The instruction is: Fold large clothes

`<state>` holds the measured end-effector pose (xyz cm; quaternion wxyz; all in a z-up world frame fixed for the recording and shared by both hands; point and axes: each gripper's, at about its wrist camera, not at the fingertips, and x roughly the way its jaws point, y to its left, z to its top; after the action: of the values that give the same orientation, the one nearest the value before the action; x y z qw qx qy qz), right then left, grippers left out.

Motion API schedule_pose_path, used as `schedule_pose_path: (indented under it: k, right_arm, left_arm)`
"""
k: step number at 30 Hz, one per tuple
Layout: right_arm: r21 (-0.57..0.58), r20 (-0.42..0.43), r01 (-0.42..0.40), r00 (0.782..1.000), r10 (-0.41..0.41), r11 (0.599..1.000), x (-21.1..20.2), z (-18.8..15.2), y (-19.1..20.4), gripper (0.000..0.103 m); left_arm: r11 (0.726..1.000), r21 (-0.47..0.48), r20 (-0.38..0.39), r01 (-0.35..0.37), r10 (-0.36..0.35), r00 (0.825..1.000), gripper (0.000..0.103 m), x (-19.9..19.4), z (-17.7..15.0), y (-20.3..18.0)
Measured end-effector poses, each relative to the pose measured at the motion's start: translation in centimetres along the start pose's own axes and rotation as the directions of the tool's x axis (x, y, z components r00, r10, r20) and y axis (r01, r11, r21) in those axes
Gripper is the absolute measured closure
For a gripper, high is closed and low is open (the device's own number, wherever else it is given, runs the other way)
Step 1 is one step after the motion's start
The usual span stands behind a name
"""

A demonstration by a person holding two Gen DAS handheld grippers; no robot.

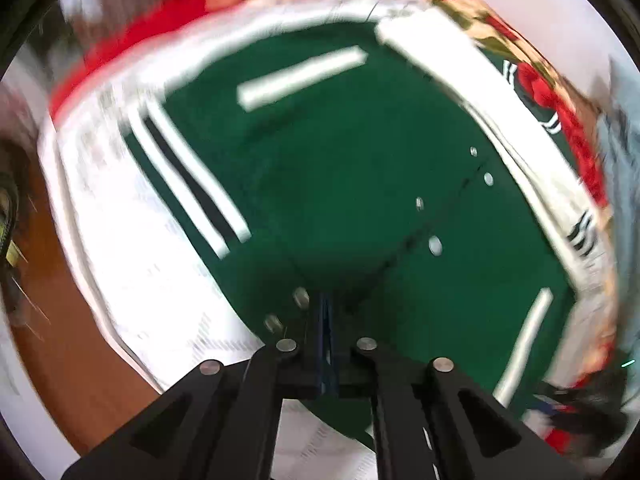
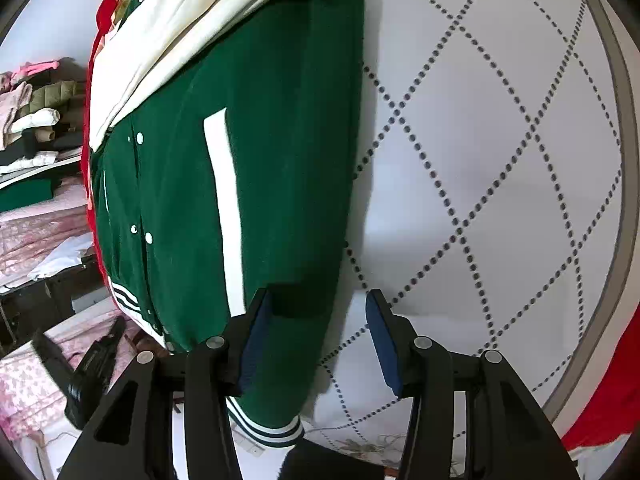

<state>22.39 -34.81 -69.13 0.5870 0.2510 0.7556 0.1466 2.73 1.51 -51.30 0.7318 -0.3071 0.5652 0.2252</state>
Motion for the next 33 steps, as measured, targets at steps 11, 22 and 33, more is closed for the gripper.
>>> schedule_pose_path:
  k: [11, 22, 33]
  right_arm:
    - [-0.034, -0.035, 0.01, 0.999, -0.011, 0.999, -0.1, -0.5, 0.3, 0.052]
    - [-0.044, -0.038, 0.034, 0.999, -0.036, 0.998, -0.1, -1.0, -0.2, 0.052]
    - [-0.041, -0.038, 0.05, 0.998, -0.051, 0.998, 0.0, -1.4, 0.2, 0.052]
  left_arm:
    - [0.982, -0.127, -0.17, 0.14, -0.161, 0.972, 0.012, 4.1, -4.5, 0.5]
    - [0.995, -0.098, 0.063, 0.001, 0.005, 0.998, 0.098, 0.2, -5.5, -0.1]
    - [0.944, -0.283, -0.09, 0.166, -0.199, 0.976, 0.092, 0.7, -6.4, 4.0]
